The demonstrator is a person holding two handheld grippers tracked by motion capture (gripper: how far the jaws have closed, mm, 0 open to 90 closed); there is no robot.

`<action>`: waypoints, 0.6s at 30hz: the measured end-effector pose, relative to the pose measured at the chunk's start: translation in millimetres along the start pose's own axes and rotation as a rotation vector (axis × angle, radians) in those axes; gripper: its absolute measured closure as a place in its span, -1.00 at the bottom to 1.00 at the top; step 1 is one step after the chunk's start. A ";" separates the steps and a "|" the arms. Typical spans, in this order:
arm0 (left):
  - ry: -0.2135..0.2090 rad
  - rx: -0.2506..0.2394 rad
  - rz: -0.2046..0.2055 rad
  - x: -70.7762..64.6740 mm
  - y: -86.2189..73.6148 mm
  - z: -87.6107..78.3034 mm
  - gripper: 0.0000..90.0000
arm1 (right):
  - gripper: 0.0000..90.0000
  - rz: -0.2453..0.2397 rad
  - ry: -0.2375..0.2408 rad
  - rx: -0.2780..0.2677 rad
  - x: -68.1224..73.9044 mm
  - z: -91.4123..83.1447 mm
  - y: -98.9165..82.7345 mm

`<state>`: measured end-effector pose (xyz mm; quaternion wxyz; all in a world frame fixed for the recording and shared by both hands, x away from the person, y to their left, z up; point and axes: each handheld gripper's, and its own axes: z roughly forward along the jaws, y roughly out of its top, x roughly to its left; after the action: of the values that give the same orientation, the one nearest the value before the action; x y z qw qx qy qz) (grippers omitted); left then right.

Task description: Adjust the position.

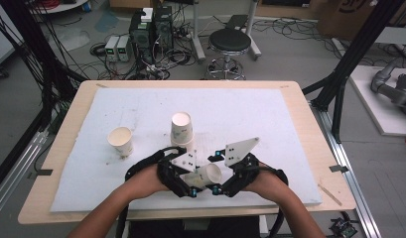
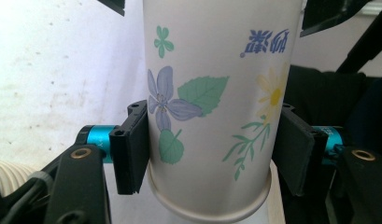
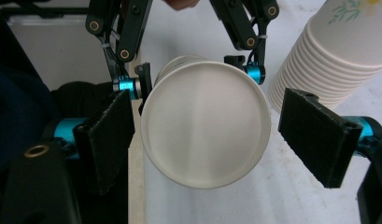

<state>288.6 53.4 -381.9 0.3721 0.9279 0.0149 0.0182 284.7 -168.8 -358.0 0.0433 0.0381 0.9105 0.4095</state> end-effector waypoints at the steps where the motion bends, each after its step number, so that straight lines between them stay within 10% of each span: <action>1: -0.002 0.007 0.004 0.2 0.5 -0.2 -0.22 | -0.58 -0.008 0.001 0.013 -0.1 0.9 0.9; 18: -0.042 0.049 0.007 -1.5 -0.5 4.1 -0.21 | -0.17 -0.083 0.074 0.107 0.1 6.8 7.0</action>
<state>287.2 50.8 -385.2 0.3496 0.9369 0.0041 -0.0005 285.6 -159.1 -357.3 0.0245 -0.0124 0.9329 0.3591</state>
